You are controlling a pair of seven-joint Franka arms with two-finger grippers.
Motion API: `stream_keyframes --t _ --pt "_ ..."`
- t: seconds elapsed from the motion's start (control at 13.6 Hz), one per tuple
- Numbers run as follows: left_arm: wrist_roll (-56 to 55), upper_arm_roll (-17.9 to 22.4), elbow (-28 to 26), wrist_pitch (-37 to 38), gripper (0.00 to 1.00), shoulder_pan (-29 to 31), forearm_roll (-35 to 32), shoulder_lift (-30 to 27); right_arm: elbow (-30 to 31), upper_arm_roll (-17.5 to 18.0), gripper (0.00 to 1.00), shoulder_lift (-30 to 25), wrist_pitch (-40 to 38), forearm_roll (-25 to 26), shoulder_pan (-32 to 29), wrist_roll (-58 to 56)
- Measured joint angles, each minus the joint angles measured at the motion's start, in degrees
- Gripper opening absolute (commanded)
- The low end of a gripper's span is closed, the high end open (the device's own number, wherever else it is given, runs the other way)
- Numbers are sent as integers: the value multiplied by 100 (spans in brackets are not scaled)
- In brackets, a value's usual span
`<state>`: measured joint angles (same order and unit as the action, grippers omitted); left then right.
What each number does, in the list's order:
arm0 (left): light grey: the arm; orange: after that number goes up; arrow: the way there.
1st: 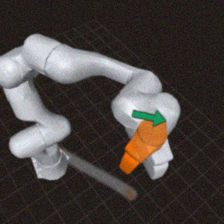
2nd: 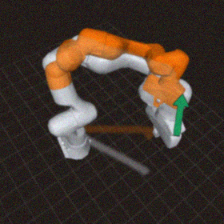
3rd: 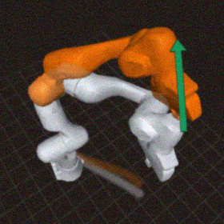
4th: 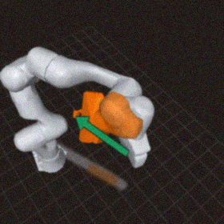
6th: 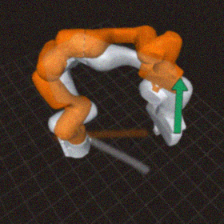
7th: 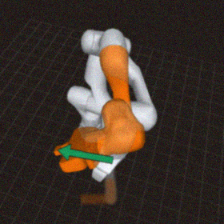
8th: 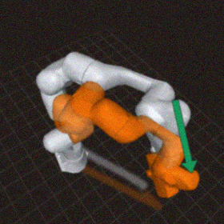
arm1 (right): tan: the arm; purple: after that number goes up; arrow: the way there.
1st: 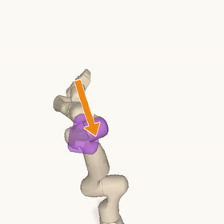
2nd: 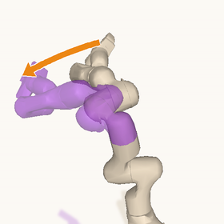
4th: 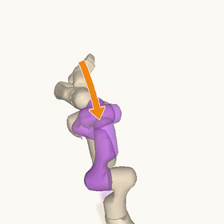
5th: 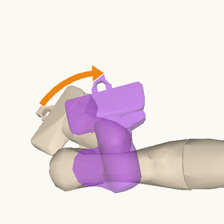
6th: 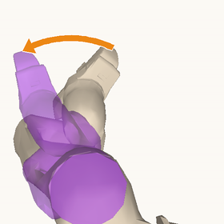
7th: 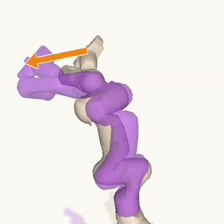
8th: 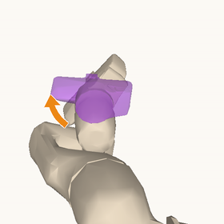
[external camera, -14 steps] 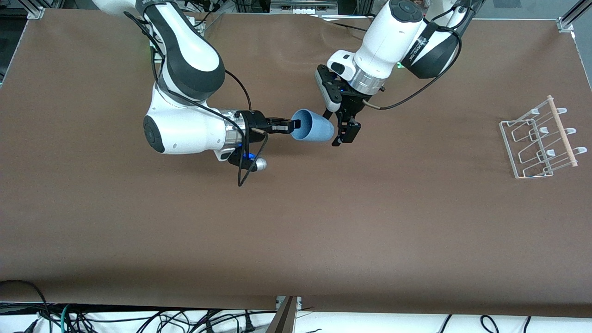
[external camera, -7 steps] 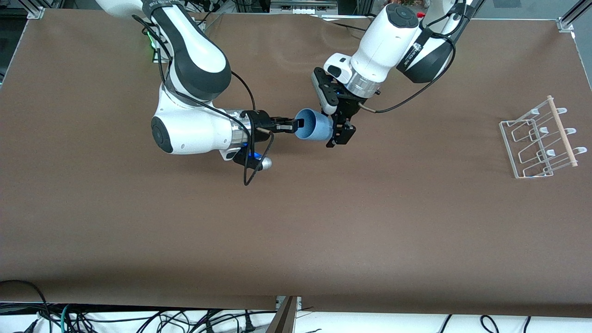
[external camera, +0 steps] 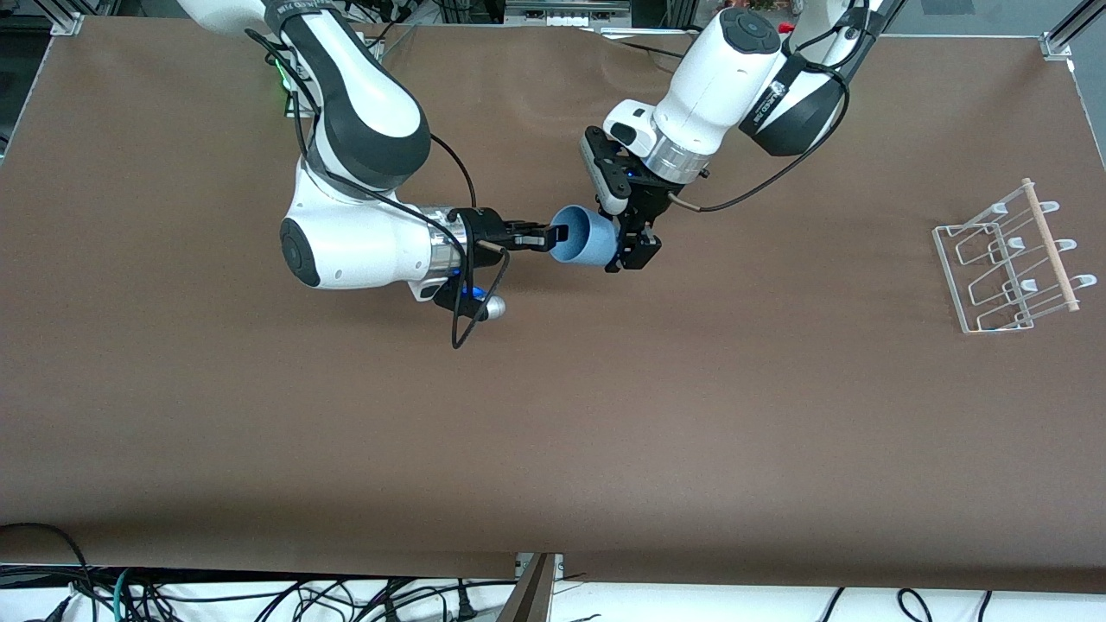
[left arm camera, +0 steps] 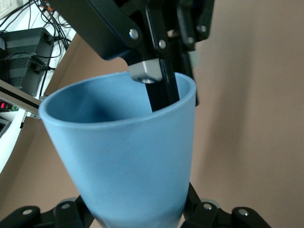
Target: Transfer cup to left arm and place on rack
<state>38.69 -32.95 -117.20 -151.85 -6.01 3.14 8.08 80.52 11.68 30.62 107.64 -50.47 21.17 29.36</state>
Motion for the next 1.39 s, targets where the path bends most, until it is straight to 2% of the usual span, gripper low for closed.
stream_keyframes --t 0.15,0.37,0.44,0.73,0.95,1.03,1.17,1.39 --pt "0 12 59 7 0 28 0 -26 -15 -24 100 -3 -78 0 -101 0" --pt "0 25 96 83 0 270 0 -143 -147 -63 100 -20 -548 147 -701 -48" --pt "0 34 100 240 0 430 0 -219 -248 -68 100 -24 -790 446 -932 -83" --pt "8 75 121 1127 0 1249 0 -566 -507 -71 100 -224 -1384 2450 -1253 -95" --pt "12 247 133 2024 0 1796 2 -741 -507 -129 100 -367 -1572 3400 -1361 -81" --pt "21 461 145 2390 0 1857 3 -783 -507 -217 100 -382 -1579 3666 -1400 -81" --pt "306 1143 299 3378 0 1910 3 -833 -511 -458 100 -432 -1582 4181 -1456 -89" --pt "935 2244 706 4650 0 2086 -198 -766 -519 -828 100 -602 -1589 4564 -1492 -532"
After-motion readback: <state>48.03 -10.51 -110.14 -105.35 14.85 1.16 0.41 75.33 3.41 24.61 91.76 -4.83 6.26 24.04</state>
